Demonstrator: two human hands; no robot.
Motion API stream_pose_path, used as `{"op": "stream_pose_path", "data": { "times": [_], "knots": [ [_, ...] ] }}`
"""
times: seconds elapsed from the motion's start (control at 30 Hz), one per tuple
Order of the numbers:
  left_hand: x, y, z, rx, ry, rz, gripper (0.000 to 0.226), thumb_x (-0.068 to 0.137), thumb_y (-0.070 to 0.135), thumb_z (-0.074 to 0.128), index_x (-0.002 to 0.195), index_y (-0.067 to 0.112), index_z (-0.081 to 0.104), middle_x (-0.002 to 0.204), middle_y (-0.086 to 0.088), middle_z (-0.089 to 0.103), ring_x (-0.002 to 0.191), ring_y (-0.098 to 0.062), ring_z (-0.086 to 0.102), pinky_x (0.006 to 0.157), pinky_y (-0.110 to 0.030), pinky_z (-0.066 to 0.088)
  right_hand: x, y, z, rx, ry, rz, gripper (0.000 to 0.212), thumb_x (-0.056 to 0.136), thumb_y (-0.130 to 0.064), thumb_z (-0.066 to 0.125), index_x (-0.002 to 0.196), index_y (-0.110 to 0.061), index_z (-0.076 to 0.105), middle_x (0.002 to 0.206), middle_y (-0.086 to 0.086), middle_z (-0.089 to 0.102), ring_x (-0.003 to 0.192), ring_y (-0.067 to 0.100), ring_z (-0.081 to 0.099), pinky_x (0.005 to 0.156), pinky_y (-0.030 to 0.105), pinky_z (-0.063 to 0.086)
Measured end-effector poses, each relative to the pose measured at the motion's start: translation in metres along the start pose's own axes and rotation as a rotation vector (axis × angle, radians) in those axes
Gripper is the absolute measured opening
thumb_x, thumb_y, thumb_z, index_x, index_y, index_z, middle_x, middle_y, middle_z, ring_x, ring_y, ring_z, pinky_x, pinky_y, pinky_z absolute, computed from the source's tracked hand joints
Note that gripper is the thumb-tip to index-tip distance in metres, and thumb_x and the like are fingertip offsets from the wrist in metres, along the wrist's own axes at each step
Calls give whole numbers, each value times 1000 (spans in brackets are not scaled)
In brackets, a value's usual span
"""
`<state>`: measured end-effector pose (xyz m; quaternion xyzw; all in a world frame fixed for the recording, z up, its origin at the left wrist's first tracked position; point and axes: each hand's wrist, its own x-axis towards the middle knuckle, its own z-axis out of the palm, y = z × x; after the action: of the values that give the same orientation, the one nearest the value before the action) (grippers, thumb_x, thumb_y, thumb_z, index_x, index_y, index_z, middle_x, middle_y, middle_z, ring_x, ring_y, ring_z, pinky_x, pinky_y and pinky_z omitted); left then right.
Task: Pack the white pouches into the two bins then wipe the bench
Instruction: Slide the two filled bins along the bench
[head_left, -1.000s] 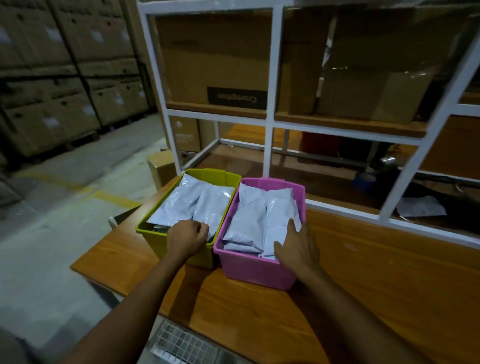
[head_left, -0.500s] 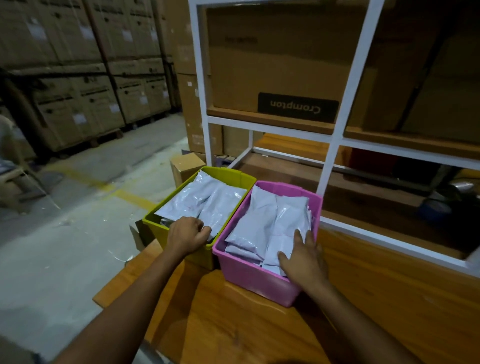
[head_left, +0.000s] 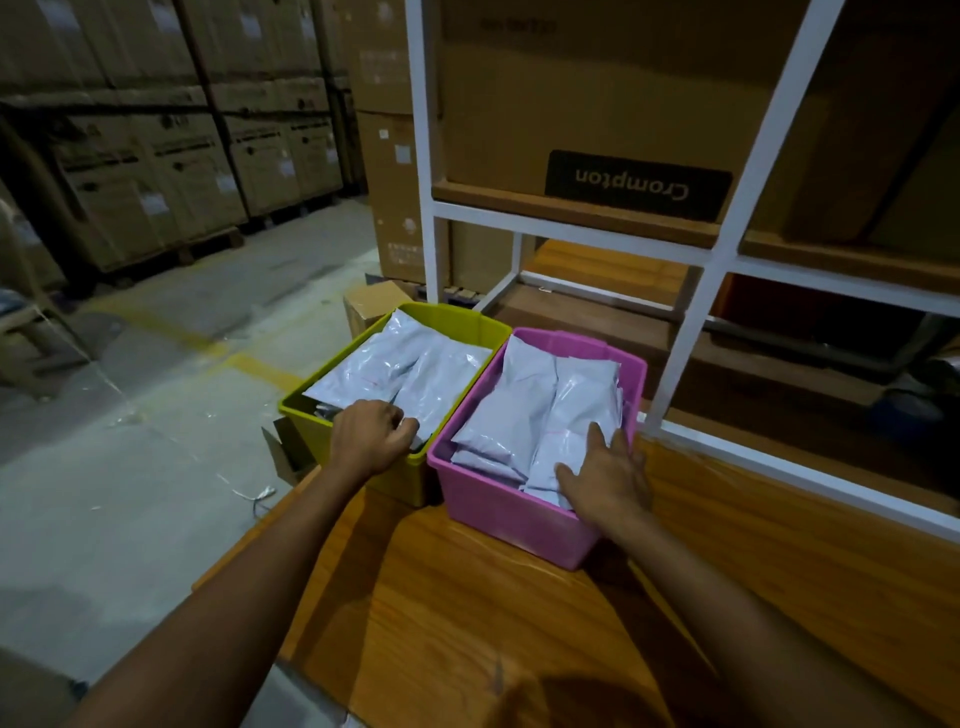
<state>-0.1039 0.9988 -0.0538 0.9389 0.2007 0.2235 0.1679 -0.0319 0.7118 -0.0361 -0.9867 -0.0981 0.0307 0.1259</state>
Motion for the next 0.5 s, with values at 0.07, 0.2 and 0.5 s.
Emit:
{"op": "stream_pose_path", "data": {
  "times": [0.07,0.2,0.5],
  "knots": [
    [-3,1,-1,-19,10,7,39,67,43,41,43,12,34,40,-9,31,36,-17,25,43,-30,18,-1,0,0,3,2,-3,76,92,-57,47,151,-27,11,161,6,8,144,37,16,106,44,38],
    [-8,6,-3,-56,47,25,39,71,42,40,46,14,33,42,-5,31,39,-19,31,45,-28,19,-4,1,-4,49,16,-6,76,93,-54,48,152,-27,9,162,4,2,144,36,17,106,42,38],
    [-24,63,-24,-109,136,237,44,86,46,50,106,9,61,112,-13,57,108,-29,50,85,-39,45,-35,29,-34,180,147,-161,76,93,-55,47,152,-26,8,163,4,5,145,31,18,112,42,30]
  ]
}}
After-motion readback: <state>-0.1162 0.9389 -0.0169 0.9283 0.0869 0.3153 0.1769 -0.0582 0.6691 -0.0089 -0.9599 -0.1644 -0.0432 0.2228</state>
